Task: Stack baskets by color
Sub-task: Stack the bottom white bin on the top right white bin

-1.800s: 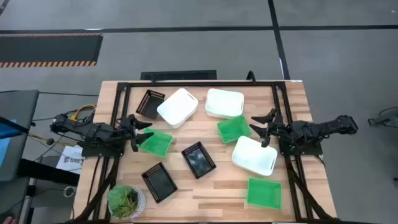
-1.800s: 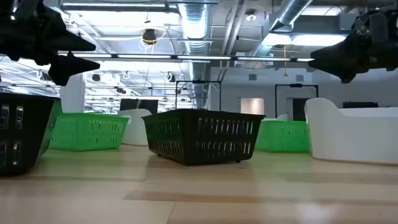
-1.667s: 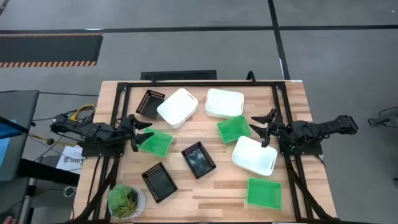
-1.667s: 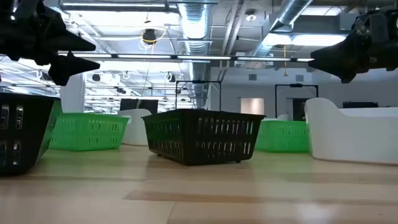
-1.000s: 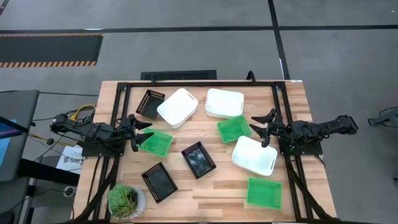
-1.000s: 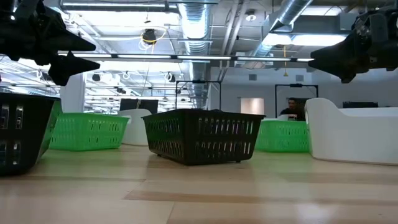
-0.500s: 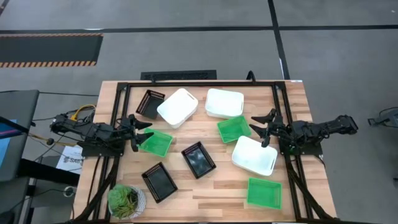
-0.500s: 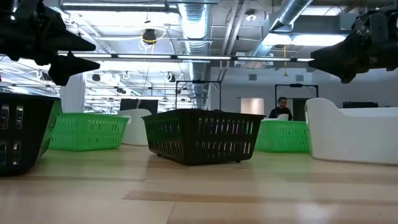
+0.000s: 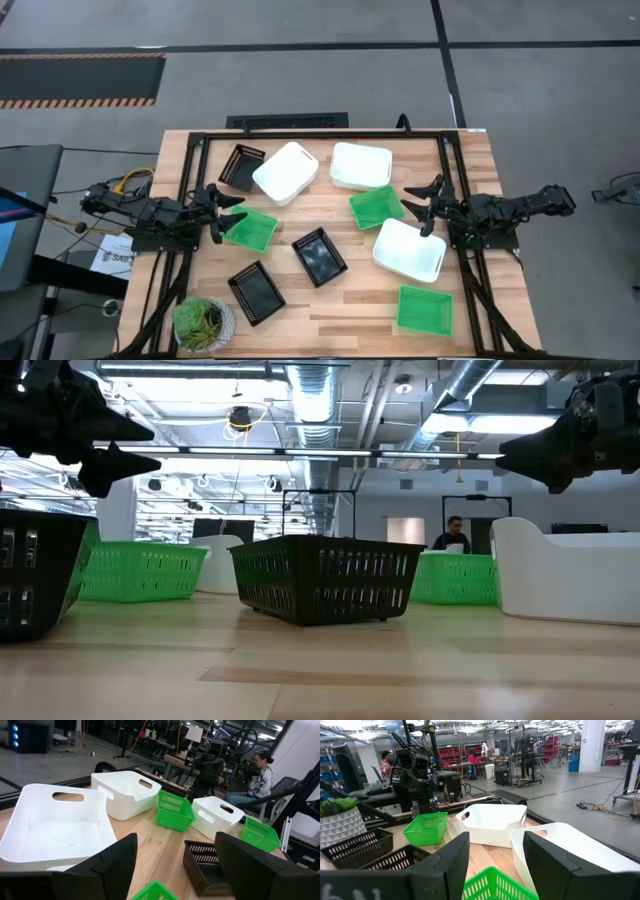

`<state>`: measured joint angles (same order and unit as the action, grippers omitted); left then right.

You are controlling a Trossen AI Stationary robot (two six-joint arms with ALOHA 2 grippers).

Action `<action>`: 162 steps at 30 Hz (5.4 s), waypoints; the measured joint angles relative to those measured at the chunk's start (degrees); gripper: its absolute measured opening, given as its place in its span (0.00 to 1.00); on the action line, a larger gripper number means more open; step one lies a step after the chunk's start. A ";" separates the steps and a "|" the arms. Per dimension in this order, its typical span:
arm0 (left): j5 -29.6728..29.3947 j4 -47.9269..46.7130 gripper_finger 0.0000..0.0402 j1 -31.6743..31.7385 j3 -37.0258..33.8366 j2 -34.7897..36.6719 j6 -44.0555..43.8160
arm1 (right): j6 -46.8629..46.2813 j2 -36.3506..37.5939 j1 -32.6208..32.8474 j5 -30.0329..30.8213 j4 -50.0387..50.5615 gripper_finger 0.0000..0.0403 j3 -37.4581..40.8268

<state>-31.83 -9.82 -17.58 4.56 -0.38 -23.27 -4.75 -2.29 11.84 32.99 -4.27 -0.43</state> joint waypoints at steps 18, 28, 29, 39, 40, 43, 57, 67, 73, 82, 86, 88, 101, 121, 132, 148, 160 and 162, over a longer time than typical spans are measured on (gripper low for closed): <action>-7.00 5.39 0.64 0.00 -0.17 0.02 -11.03 | -13.58 0.01 -0.70 -1.55 -3.05 0.52 0.02; -13.55 3.66 0.64 0.02 -0.06 0.02 -16.34 | -30.18 0.01 -0.75 -1.62 -1.82 0.52 0.02; -14.40 2.98 0.64 0.02 -0.04 0.02 -16.54 | -30.19 -0.02 -0.75 -1.57 -1.70 0.52 0.00; -18.54 1.49 0.64 0.02 0.00 -0.01 -23.53 | -33.08 -0.05 -0.94 -1.70 -5.28 0.52 -1.15; -18.94 4.03 0.64 0.02 -0.04 -0.03 -23.34 | -32.43 -0.06 -1.10 -2.29 -7.23 0.52 -2.32; -17.03 16.32 0.64 0.54 0.05 0.02 -11.89 | -25.67 0.08 -1.05 -5.25 -9.91 0.52 -8.22; -5.07 4.34 0.64 2.12 24.74 -17.57 -4.09 | -30.85 -25.75 -2.06 5.10 47.37 0.52 -45.57; -10.19 -28.29 0.64 5.54 48.81 -30.28 -14.07 | -42.97 -48.92 -5.41 -13.25 82.49 0.52 -64.00; -7.26 -31.04 0.64 8.99 50.58 -30.72 -7.77 | -39.91 -56.47 -5.39 -16.72 84.05 0.52 -64.43; 8.74 -37.45 0.64 10.37 50.50 -35.98 -9.96 | -40.49 -64.35 -0.73 -19.64 85.73 0.52 -64.41; 15.11 -37.70 0.64 9.47 50.50 -38.66 -7.24 | -42.16 -65.75 1.24 -19.83 84.89 0.52 -64.02; 14.68 -37.43 0.64 8.90 50.49 -39.99 -5.77 | -41.90 -66.17 1.84 -21.36 83.48 0.53 -62.38; 15.33 -35.90 0.64 8.79 50.49 -42.82 -6.35 | -38.50 -64.02 -1.52 -27.12 67.34 0.52 -44.06; 5.00 -35.74 0.64 8.92 50.49 -42.82 -3.68 | -34.77 -63.69 -5.14 -30.47 61.47 0.04 -38.36; 6.01 -35.76 0.64 8.92 50.49 -42.80 -4.72 | -32.39 -63.29 -3.62 -30.03 67.35 0.01 -51.95; 4.39 -35.76 0.64 8.94 50.49 -42.87 -5.46 | 19.32 -68.18 -39.84 -25.66 59.44 0.00 -76.92; 4.61 -35.76 0.64 8.96 50.49 -42.87 -5.05 | 40.87 -96.67 -57.44 -41.36 66.03 0.00 -97.90; 4.61 -35.76 0.64 8.94 50.49 -42.87 -5.24 | 42.17 -100.65 -57.27 -42.46 69.47 0.00 -101.44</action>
<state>-27.22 -45.58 -8.64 55.05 -43.24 -28.50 37.42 -102.94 -45.43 -9.46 65.20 -101.87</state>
